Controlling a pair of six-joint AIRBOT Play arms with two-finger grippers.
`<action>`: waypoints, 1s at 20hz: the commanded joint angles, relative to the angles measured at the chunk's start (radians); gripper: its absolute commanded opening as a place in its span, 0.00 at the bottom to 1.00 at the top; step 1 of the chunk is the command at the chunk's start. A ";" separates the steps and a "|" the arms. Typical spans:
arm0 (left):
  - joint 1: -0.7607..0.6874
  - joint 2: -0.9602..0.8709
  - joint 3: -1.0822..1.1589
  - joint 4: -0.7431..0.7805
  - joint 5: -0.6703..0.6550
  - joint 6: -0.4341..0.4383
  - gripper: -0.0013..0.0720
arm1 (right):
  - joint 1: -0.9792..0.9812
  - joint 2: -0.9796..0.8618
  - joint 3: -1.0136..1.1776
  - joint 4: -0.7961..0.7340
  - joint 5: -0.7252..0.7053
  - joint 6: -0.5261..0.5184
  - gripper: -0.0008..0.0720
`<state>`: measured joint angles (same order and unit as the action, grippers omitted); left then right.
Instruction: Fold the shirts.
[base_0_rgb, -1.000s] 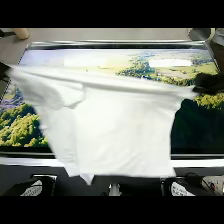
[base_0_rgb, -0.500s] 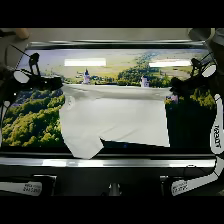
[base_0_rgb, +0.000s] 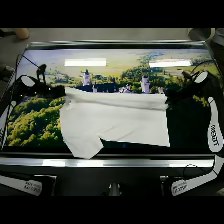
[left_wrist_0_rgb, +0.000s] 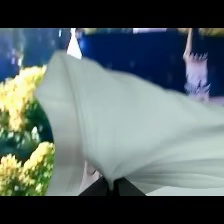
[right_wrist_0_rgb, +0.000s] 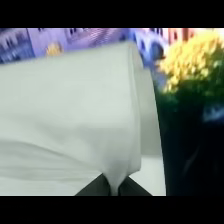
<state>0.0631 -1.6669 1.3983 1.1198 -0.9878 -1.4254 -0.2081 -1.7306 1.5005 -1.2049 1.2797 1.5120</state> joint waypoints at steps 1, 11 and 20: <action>0.003 -0.049 -0.010 0.020 -0.181 -0.049 0.14 | 0.041 0.001 -0.135 -0.029 0.054 0.021 0.08; 0.192 0.330 -0.433 0.013 -0.370 0.055 0.64 | -0.157 0.266 -0.316 -0.036 0.243 -0.011 0.65; 0.074 0.511 -0.927 -0.179 -0.130 0.101 0.64 | -0.157 0.336 -0.446 -0.043 0.183 -0.017 0.66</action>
<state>0.1867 -1.1770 0.5522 0.9730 -1.1954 -1.3220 -0.3626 -1.4036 1.0725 -1.2270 1.4643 1.4982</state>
